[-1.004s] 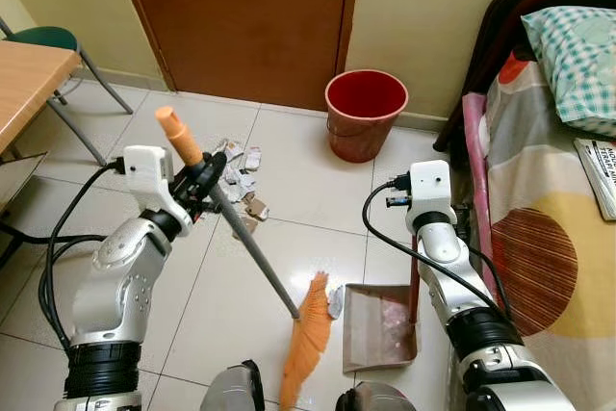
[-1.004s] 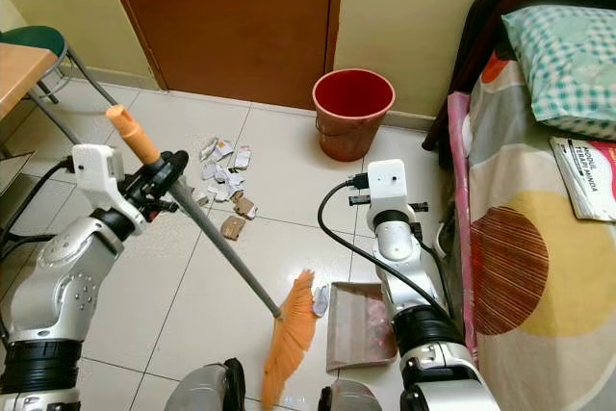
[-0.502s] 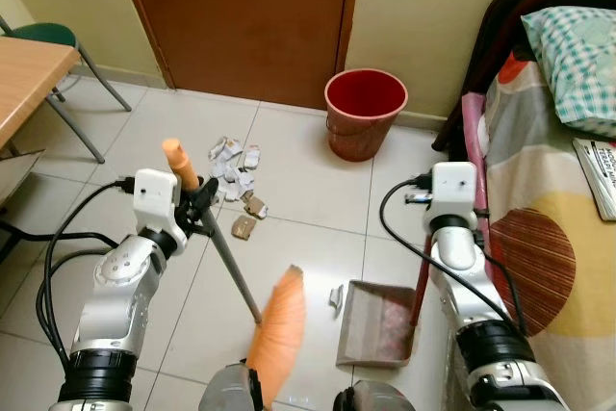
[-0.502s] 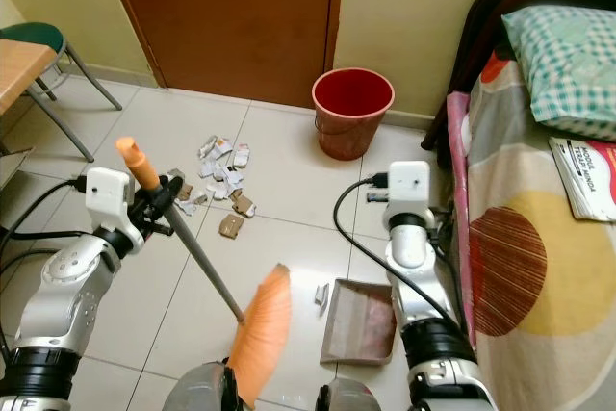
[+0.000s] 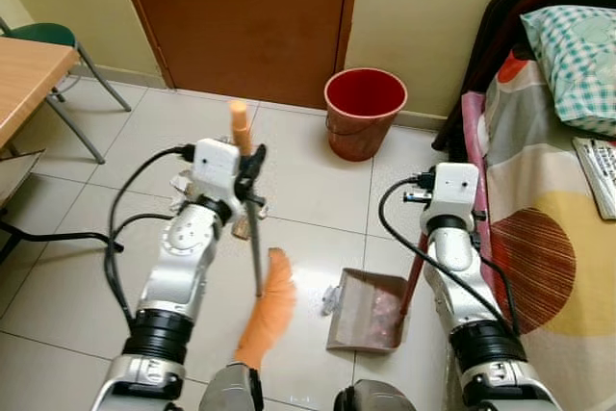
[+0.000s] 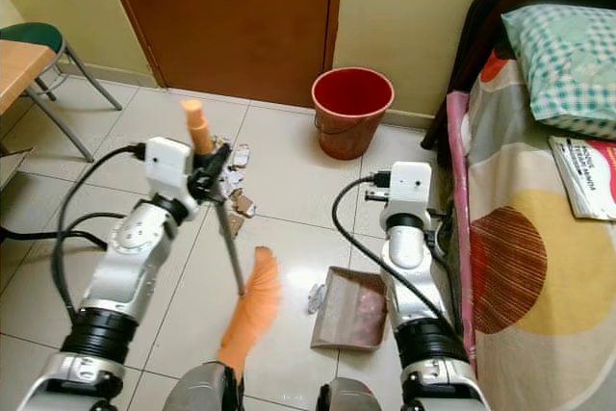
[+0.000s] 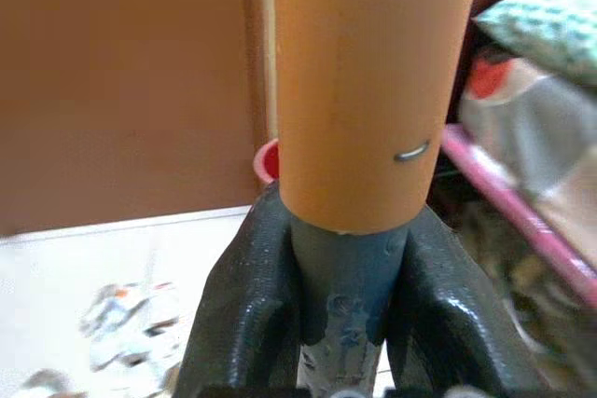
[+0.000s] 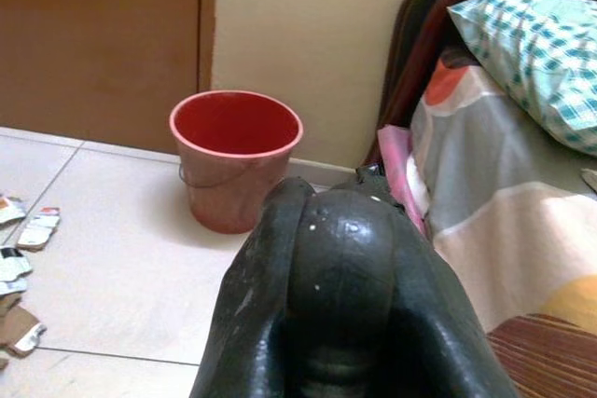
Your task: Sweep floor
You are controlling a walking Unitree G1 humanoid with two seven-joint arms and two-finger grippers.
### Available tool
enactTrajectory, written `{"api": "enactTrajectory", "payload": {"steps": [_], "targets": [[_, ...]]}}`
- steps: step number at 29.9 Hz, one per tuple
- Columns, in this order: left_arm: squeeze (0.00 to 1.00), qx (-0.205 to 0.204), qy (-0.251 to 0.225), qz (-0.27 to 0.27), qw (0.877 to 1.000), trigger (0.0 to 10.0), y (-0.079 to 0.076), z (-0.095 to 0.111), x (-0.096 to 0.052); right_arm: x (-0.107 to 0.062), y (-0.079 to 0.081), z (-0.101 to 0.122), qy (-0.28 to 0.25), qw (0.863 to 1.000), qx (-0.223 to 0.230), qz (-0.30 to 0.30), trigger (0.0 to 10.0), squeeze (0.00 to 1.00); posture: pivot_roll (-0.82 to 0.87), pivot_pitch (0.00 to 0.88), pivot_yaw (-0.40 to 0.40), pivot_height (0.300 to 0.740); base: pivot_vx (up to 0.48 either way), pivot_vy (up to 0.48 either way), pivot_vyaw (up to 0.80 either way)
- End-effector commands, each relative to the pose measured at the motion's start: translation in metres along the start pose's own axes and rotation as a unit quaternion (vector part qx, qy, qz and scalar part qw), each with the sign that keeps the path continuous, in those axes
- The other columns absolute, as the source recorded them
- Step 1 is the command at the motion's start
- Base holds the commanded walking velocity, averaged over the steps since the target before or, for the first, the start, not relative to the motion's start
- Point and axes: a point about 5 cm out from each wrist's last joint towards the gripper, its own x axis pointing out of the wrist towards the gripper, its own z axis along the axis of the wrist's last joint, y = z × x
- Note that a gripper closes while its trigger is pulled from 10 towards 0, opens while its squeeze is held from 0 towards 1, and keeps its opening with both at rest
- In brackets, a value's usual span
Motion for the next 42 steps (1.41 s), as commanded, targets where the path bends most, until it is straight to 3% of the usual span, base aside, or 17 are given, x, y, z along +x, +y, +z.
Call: {"api": "enactTrajectory", "payload": {"steps": [1, 2, 7, 8, 10, 12, 13, 16, 17, 18, 20, 24, 25, 32, 37, 39, 42], "targets": [[0.00, -0.048, -0.019, -0.052, 0.997, 10.0, -0.024, 0.007, 0.004, -0.001, 0.002, -0.002, -0.002, 1.000, -0.007, 0.004, 10.0, 0.00, 0.01, 0.127, 0.006, 0.740, 0.000, 0.000, 0.00], [0.00, -0.048, -0.019, -0.052, 0.997, 10.0, -0.024, 0.007, 0.004, -0.001, 0.002, -0.002, -0.002, 1.000, -0.007, 0.004, 10.0, 0.00, 0.01, 0.127, 0.006, 0.740, 0.000, 0.000, 0.00], [0.00, -0.151, -0.045, -0.067, 0.985, 10.0, -0.038, 0.020, 0.010, 0.000, 0.006, -0.003, 0.001, 1.000, -0.010, 0.013, 10.0, 0.00, 0.01, 0.124, 0.004, 0.740, 0.000, 0.000, 0.00], [0.00, -0.151, -0.045, -0.067, 0.985, 10.0, -0.038, 0.020, 0.010, 0.000, 0.006, -0.003, 0.001, 1.000, -0.010, 0.013, 10.0, 0.00, 0.01, 0.124, 0.004, 0.740, 0.000, 0.000, 0.00], [0.00, -0.193, -0.055, -0.058, 0.978, 10.0, -0.034, 0.025, 0.012, 0.000, 0.006, -0.003, 0.003, 1.000, -0.009, 0.016, 10.0, 0.00, 0.01, 0.124, 0.004, 0.740, 0.000, 0.000, 0.00], [0.00, -0.199, -0.059, -0.043, 0.977, 10.0, -0.026, 0.027, 0.011, 0.000, 0.006, -0.004, 0.005, 1.000, -0.007, 0.018, 10.0, 0.00, 0.01, 0.124, 0.004, 0.740, 0.000, 0.000, 0.00], [0.00, -0.183, -0.057, -0.028, 0.981, 10.0, -0.016, 0.025, 0.008, 0.000, 0.006, -0.004, 0.007, 1.000, -0.004, 0.017, 10.0, 0.00, 0.01, 0.120, -0.001, 0.740, 0.000, 0.000, 0.00], [0.00, -0.174, -0.054, -0.011, 0.983, 10.0, -0.005, 0.023, 0.004, 0.000, 0.004, -0.004, 0.008, 1.000, 0.000, 0.015, 10.0, 0.00, 0.02, 0.119, -0.003, 0.740, 0.000, 0.000, 0.00], [0.00, -0.155, -0.053, 0.007, 0.987, 10.0, 0.006, 0.022, -0.003, -0.002, 0.000, -0.005, 0.009, 1.000, 0.000, 0.012, 10.0, 0.00, 0.03, 0.125, -0.007, 0.740, 0.000, 0.000, 0.00], [0.00, -0.155, -0.053, 0.007, 0.987, 10.0, 0.006, 0.022, -0.003, -0.002, 0.000, -0.005, 0.009, 1.000, 0.000, 0.012, 10.0, 0.00, 0.03, 0.125, -0.007, 0.740, 0.000, 0.000, 0.00], [0.00, -0.136, -0.048, 0.034, 0.989, 10.0, 0.022, 0.021, -0.017, -0.008, -0.010, -0.009, 0.015, 1.000, -0.002, -0.002, 10.0, 0.00, 0.03, 0.123, -0.017, 0.740, 0.000, 0.000, 0.00], [0.00, -0.131, -0.046, 0.066, 0.988, 10.0, 0.037, 0.022, -0.034, -0.022, -0.022, -0.019, 0.037, 0.999, 0.017, -0.021, 10.0, 0.00, 0.03, 0.120, -0.019, 0.740, 0.000, 0.000, 0.00], [0.00, -0.124, -0.042, 0.077, 0.988, 10.0, 0.043, 0.022, -0.044, -0.031, -0.027, -0.023, 0.042, 0.999, 0.023, -0.025, 10.0, 0.00, 0.03, 0.117, -0.017, 0.740, 0.000, 0.000, 0.00], [0.00, -0.095, 0.011, 0.078, 0.992, 10.0, 0.049, 0.001, -0.073, -0.057, -0.041, -0.035, 0.054, 0.998, 0.043, -0.003, 10.0, 0.00, 0.02, 0.099, 0.002, 0.740, 0.000, 0.000, 0.00], [0.00, -0.031, 0.055, 0.079, 0.995, 10.0, 0.042, -0.019, -0.094, -0.066, -0.050, -0.038, 0.060, 0.995, 0.078, -0.009, 10.0, 0.00, 0.02, 0.062, 0.018, 0.740, 0.000, 0.000, 0.00], [0.00, 0.044, 0.062, 0.080, 0.994, 10.0, 0.035, -0.025, -0.102, -0.064, -0.049, -0.029, 0.043, 0.994, 0.104, 0.002, 10.0, 0.00, 0.02, 0.063, 0.031, 0.740, 0.000, 0.000, 0.00], [0.00, 0.108, 0.049, 0.079, 0.990, 10.0, 0.028, -0.024, -0.104, -0.060, -0.045, -0.018, 0.014, 0.995, 0.094, 0.017, 10.0, 0.00, 0.00, 0.053, 0.034, 0.740, 0.000, 0.000, 0.00]]}}
